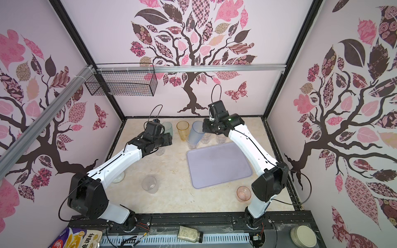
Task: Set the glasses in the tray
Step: 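Lift the light-blue glass with the right gripper and lower it onto the tray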
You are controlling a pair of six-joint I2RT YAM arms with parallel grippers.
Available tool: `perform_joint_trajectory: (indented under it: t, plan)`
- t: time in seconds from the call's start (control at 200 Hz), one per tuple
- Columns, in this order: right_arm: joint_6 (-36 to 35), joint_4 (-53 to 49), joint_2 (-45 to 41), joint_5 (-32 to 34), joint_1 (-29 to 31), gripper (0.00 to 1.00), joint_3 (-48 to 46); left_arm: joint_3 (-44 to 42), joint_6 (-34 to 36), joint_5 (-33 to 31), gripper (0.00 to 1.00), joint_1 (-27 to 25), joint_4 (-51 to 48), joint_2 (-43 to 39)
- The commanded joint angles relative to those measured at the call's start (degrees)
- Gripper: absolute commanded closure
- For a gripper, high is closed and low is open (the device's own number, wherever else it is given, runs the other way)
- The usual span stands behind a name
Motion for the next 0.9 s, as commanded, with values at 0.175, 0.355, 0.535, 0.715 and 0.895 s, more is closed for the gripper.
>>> perform_joint_trajectory:
  t: [0.175, 0.355, 0.535, 0.715, 0.895]
  plan:
    - [-0.26, -0.55, -1.03, 4.18, 4.89, 1.0, -10.51, -4.98, -2.03, 3.71, 0.3, -0.5, 0.43, -1.19]
    - [-0.29, 4.09, 5.76, 6.19, 6.38, 1.0, -8.65, -7.04, -2.83, 2.81, 0.3, -2.35, 1.08, -1.38]
    - [-2.51, 3.98, 12.73, 8.9, 6.86, 1.0, -4.91, -8.54, -3.74, 2.73, 0.3, -2.75, 1.44, -2.02]
    - [-4.13, 5.31, 15.31, 12.41, 7.01, 1.0, -3.41, -7.47, -3.06, 1.59, 0.3, -2.68, 1.41, -1.78]
    - [-4.34, 6.9, 15.6, 13.98, 7.06, 1.0, -2.77, -6.13, -3.09, 1.46, 0.29, -2.7, 1.14, -0.7]
